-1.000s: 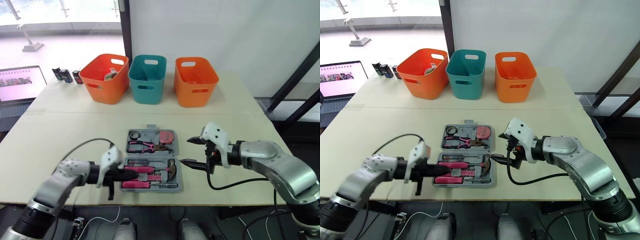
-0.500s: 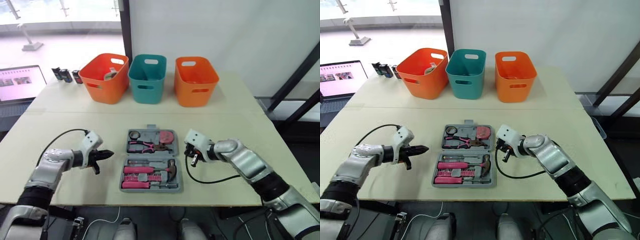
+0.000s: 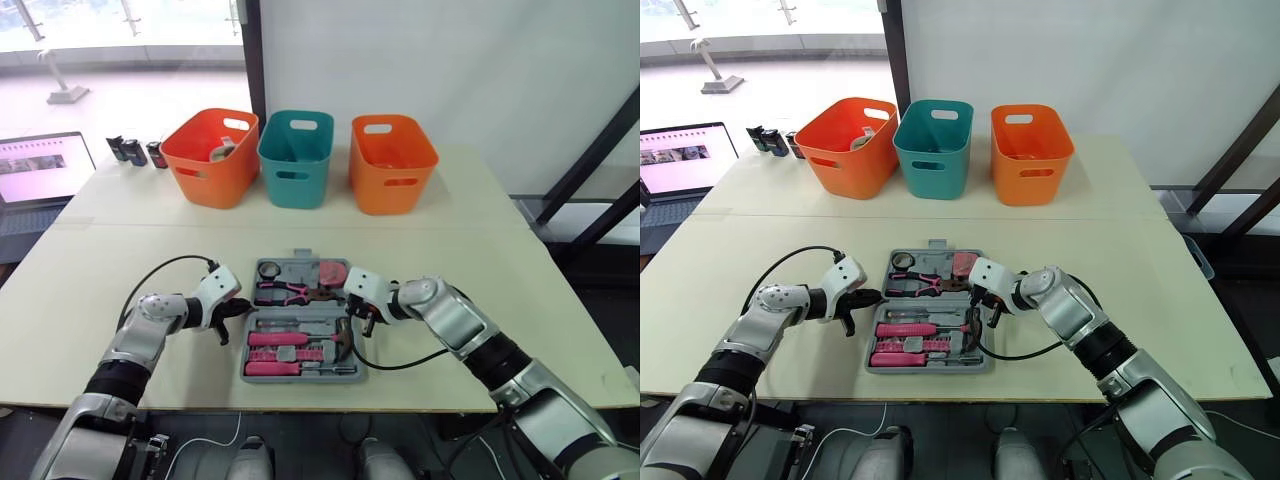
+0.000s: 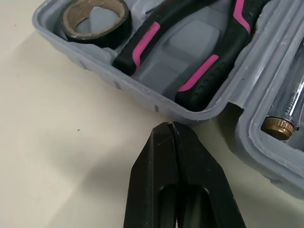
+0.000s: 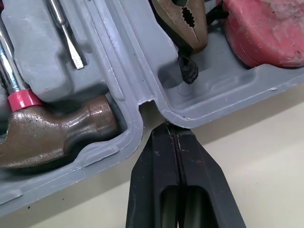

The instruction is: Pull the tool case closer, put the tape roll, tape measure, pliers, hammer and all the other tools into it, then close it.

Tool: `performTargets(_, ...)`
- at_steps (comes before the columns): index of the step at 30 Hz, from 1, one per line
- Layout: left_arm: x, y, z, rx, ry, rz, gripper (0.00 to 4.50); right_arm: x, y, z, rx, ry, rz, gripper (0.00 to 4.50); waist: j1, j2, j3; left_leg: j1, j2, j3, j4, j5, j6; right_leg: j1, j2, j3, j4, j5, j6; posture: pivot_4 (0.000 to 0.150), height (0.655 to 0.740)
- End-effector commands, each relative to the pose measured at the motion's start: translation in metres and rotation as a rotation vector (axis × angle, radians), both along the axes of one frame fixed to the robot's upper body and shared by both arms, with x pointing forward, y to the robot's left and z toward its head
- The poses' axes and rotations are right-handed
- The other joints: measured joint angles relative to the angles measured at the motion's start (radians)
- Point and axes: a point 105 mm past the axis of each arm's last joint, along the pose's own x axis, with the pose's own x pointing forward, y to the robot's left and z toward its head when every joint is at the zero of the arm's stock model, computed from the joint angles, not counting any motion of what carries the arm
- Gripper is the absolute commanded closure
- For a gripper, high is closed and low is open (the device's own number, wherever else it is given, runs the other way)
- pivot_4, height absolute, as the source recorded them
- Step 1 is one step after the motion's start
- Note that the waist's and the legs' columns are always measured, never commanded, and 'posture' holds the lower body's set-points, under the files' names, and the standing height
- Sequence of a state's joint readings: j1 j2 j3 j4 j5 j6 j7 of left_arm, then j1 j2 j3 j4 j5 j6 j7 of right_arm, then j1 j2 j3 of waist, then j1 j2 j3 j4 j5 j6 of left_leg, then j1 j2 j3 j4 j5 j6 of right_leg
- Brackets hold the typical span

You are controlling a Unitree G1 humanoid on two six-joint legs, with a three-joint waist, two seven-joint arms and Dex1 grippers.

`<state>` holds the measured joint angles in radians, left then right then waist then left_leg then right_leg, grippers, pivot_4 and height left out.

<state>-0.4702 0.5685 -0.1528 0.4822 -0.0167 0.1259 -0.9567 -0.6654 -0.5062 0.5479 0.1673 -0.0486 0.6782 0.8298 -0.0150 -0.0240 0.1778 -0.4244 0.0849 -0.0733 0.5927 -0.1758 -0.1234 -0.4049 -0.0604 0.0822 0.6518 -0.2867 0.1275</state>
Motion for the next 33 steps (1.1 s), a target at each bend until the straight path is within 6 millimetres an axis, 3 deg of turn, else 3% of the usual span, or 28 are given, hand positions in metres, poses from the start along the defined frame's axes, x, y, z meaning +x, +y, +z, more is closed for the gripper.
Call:
performTargets(1,-0.021,-0.026,-0.019,-0.008,0.062,-0.113,4.5,-0.012,0.026,0.007,0.039,0.005,0.099,4.49,0.0,0.0,0.0,0.0,0.0,0.0,0.0,0.0,0.0,0.0,0.0,0.0,0.0,0.0,0.0,0.15,0.74)
performTargets(9,-0.051,-0.014,-0.032,0.004,0.106,-0.09,4.5,-0.044,0.028,0.007,0.041,0.055,0.114,4.49,-0.002,0.004,-0.002,0.0,0.0,0.0,-0.002,0.0,0.001,0.0,0.0,0.0,0.0,-0.002,0.003,0.15,0.74)
performTargets(14,-0.059,-0.015,-0.033,-0.013,0.118,-0.073,4.5,-0.052,0.026,0.005,0.05,0.064,0.082,4.49,-0.006,0.004,-0.003,0.001,0.0,0.0,-0.002,-0.001,0.001,0.0,0.0,0.0,0.0,-0.003,-0.001,0.15,0.74)
performTargets(33,-0.065,-0.001,-0.029,-0.005,0.133,0.004,4.5,-0.027,0.038,0.008,0.073,-0.003,0.06,4.49,-0.045,0.004,-0.004,0.007,0.0,0.0,-0.002,-0.001,0.001,0.005,0.0,0.0,0.0,-0.003,-0.003,0.15,0.74)
